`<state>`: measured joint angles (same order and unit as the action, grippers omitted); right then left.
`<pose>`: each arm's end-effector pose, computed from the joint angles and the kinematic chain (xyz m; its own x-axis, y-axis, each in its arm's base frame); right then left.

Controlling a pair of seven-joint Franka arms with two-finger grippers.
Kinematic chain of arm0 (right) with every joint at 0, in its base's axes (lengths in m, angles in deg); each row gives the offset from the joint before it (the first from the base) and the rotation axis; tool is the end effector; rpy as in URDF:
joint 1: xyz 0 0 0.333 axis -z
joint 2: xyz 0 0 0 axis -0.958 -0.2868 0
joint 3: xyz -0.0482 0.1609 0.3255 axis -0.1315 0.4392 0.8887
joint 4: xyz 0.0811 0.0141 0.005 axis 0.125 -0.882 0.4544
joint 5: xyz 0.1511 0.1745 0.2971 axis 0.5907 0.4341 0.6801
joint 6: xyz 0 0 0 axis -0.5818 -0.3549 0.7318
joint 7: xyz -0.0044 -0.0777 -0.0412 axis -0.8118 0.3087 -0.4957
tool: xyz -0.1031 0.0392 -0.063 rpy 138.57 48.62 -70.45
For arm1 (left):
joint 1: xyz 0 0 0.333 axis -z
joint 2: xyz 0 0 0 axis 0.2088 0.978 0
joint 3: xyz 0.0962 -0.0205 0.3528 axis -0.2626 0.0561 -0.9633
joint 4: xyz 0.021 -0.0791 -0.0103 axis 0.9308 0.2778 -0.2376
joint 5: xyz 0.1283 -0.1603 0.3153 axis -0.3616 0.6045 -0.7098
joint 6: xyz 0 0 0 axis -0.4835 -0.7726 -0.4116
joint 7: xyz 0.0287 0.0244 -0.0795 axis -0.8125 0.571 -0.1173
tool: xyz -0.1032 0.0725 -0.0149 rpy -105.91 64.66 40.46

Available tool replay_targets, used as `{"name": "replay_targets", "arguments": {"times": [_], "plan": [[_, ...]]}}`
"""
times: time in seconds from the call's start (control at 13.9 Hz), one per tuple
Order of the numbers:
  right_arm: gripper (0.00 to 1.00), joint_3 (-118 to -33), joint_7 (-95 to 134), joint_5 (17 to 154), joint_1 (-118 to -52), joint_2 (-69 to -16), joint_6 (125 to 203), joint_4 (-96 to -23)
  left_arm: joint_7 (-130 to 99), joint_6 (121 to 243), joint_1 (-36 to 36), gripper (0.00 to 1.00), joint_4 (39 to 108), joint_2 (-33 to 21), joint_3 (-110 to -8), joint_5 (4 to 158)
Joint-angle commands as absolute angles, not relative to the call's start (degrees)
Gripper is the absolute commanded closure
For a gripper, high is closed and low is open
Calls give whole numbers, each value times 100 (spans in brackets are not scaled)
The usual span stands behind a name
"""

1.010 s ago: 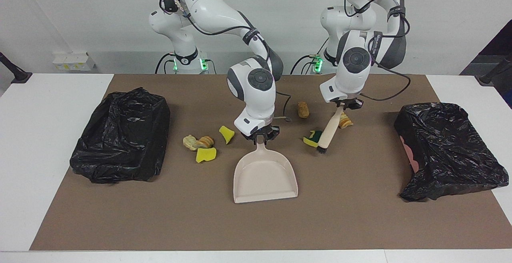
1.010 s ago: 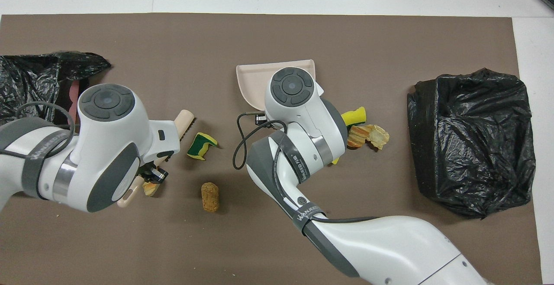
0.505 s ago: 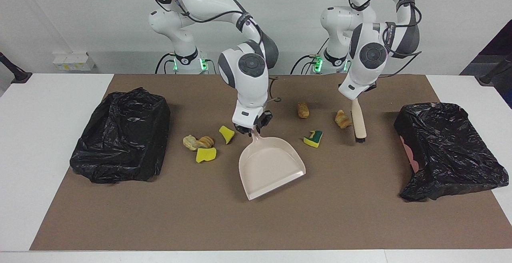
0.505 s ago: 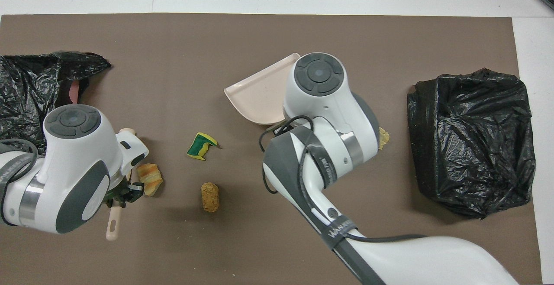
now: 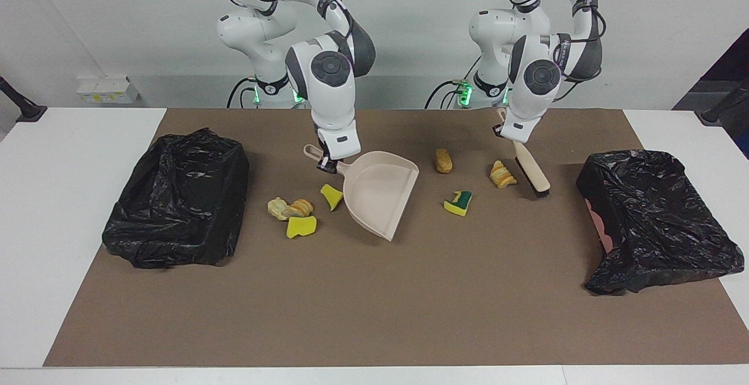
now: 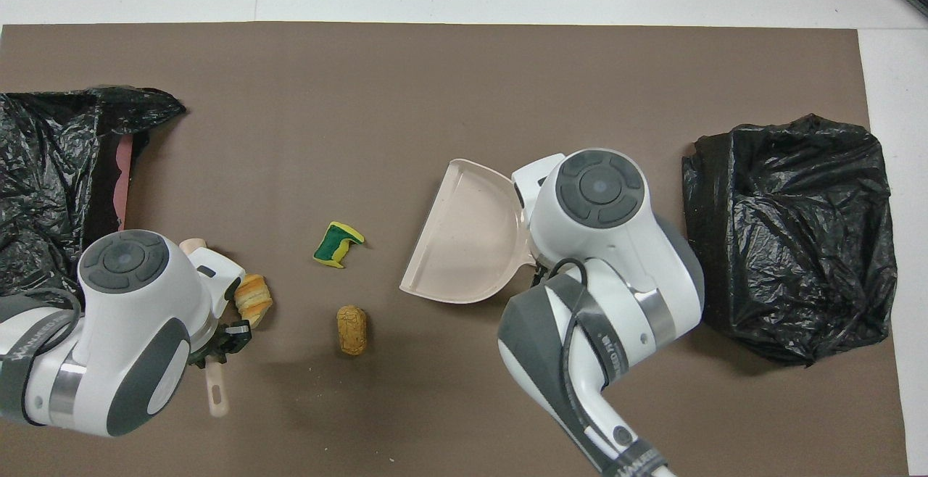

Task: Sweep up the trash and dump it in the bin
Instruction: 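Lower the dustpan with the right gripper while the left gripper sweeps debris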

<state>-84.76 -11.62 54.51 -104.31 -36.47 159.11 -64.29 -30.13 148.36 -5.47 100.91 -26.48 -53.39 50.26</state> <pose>0.5082 0.2771 0.4495 0.3779 0.9220 -0.0837 0.9227 -0.3825 -0.0478 0.3829 -0.0973 0.4110 0.9316 0.2517 -0.2622 0.1793 -0.9458 -0.2707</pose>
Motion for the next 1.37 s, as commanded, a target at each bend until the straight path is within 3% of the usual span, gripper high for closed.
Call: {"name": "replay_targets", "arguments": {"times": [0.0,0.43,0.72,1.01,1.3], "plan": [[100,-8445,-1316,5260,-10576,-2959,16691,-7580,-2683,15492,-397,100,10173,-2447,-5352,5133],[100,-8428,-525,4873,-11271,-3063,16710,-7766,-1083,16065,-345,100,9821,-1927,-5291,5274],[100,-8428,-192,4881,-11561,-3318,16727,-7731,-159,16066,-19,100,9830,-1979,-5002,5283],[100,-8428,-183,4881,-11535,-3335,16736,-7731,-17,15689,-28,100,9821,-2163,-3896,5318],[100,-8428,-174,4881,-11535,-3335,16718,-7740,-122,15127,-28,100,9296,-2173,-3401,6079]]}}
